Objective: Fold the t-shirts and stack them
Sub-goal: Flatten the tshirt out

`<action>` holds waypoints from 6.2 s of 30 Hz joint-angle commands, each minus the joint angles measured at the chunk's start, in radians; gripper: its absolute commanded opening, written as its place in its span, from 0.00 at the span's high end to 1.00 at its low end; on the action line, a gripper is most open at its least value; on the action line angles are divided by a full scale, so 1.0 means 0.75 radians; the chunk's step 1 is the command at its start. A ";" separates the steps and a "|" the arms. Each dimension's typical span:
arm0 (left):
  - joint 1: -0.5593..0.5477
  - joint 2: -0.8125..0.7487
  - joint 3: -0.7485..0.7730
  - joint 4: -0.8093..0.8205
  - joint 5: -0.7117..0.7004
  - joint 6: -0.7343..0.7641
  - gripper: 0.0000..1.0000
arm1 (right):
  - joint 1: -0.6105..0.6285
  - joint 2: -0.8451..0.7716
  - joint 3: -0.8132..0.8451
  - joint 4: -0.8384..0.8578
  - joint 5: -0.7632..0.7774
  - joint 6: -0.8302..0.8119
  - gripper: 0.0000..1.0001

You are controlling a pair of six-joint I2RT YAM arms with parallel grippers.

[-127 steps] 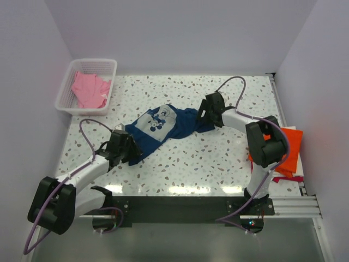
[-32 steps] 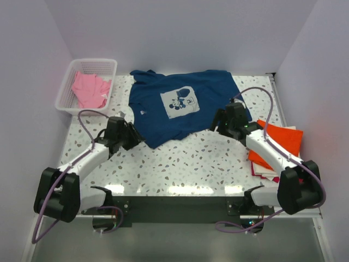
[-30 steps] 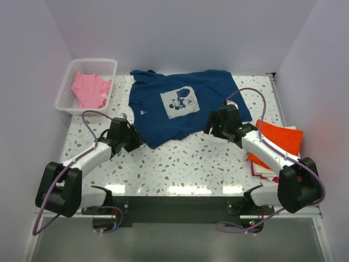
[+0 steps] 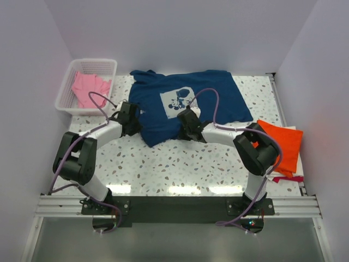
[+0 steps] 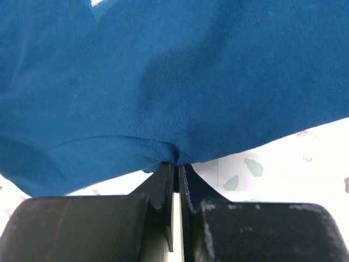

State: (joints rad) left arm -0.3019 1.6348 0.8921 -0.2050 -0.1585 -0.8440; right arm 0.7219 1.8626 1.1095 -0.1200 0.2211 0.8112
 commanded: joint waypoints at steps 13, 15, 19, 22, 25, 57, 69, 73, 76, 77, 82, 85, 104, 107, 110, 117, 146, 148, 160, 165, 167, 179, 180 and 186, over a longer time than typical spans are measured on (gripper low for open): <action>0.251 -0.102 0.342 -0.226 0.049 0.331 1.00 | -0.026 -0.277 0.136 -0.300 -0.293 -0.212 0.93; 0.255 -0.018 0.454 -0.270 0.143 0.362 0.95 | -0.054 -0.179 0.210 -0.337 -0.293 -0.227 0.84; 0.255 0.074 0.504 -0.230 0.313 0.403 0.55 | -0.095 -0.048 0.298 -0.337 -0.293 -0.267 0.51; 0.255 -0.005 0.429 -0.144 0.393 0.387 0.43 | -0.106 -0.001 0.312 -0.331 -0.260 -0.286 0.42; 0.253 -0.144 0.290 -0.121 0.408 0.350 0.43 | -0.110 -0.025 0.280 -0.351 -0.246 -0.292 0.42; 0.084 -0.038 -0.110 0.124 0.217 0.129 0.66 | 0.420 0.184 0.355 -0.284 0.331 -0.490 0.43; 0.084 -0.246 -0.020 -0.041 0.264 0.227 1.00 | 0.418 0.031 0.406 -0.392 0.207 -0.638 1.00; 0.086 -0.353 0.056 -0.223 0.289 0.293 1.00 | 0.394 -0.131 0.429 -0.503 -0.014 -0.666 1.00; 0.090 -0.417 0.121 -0.289 0.309 0.330 1.00 | 0.318 -0.249 0.378 -0.489 -0.229 -0.648 1.00; 0.094 -0.419 0.134 -0.301 0.320 0.334 1.00 | 0.289 -0.264 0.366 -0.476 -0.341 -0.636 1.00; 0.120 -0.331 0.181 -0.295 0.399 0.352 0.62 | 0.134 -0.167 0.355 -0.452 -0.505 -0.581 0.73; 0.122 -0.314 0.138 -0.240 0.420 0.346 0.46 | 0.105 -0.095 0.355 -0.445 -0.497 -0.550 0.60; 0.051 -0.629 -0.482 0.020 0.504 0.154 0.61 | 0.340 -0.203 0.210 -0.341 -0.090 -0.529 0.58; -0.018 -0.595 -0.484 0.030 0.479 0.138 0.58 | 0.342 -0.168 0.212 -0.337 -0.076 -0.501 0.59; -0.072 -0.562 -0.484 0.055 0.428 0.093 0.56 | 0.344 -0.186 0.212 -0.341 -0.047 -0.493 0.60; -0.199 -0.441 -0.427 0.049 0.285 0.023 0.54 | 0.342 -0.274 0.192 -0.366 0.053 -0.488 0.61; -0.295 -0.770 -0.394 -0.461 0.050 -0.044 1.00 | 0.318 -0.508 0.010 -0.413 -0.004 -0.452 0.62; -0.295 -0.846 -0.408 -0.563 0.035 -0.116 1.00 | 0.320 -0.514 -0.013 -0.396 -0.019 -0.441 0.62; -0.295 -1.079 -0.433 -0.792 0.064 -0.286 0.94 | 0.320 -0.532 -0.089 -0.429 0.044 -0.382 0.61; -0.297 -1.000 -0.343 -0.833 -0.016 -0.214 0.87 | 0.220 -0.567 -0.076 -0.552 0.241 -0.333 0.58; -0.295 -0.991 -0.308 -0.851 -0.075 -0.190 0.87 | 0.122 -0.602 -0.127 -0.550 0.182 -0.337 0.58; -0.096 -0.814 -0.122 -0.605 -0.060 0.062 0.68 | -0.284 -0.671 -0.207 -0.468 -0.010 -0.341 0.55; -0.094 -0.732 -0.108 -0.578 -0.073 0.052 0.67 | -0.279 -0.661 -0.201 -0.458 -0.029 -0.339 0.55; -0.086 -0.450 -0.107 -0.306 -0.050 -0.091 0.65 | -0.253 -0.655 -0.244 -0.431 -0.009 -0.327 0.51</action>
State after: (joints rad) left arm -0.3771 1.2221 0.7967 -0.5945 -0.1890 -0.8539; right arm 0.5255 1.3739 0.9390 -0.4847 0.2138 0.5480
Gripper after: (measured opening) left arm 0.349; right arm 0.479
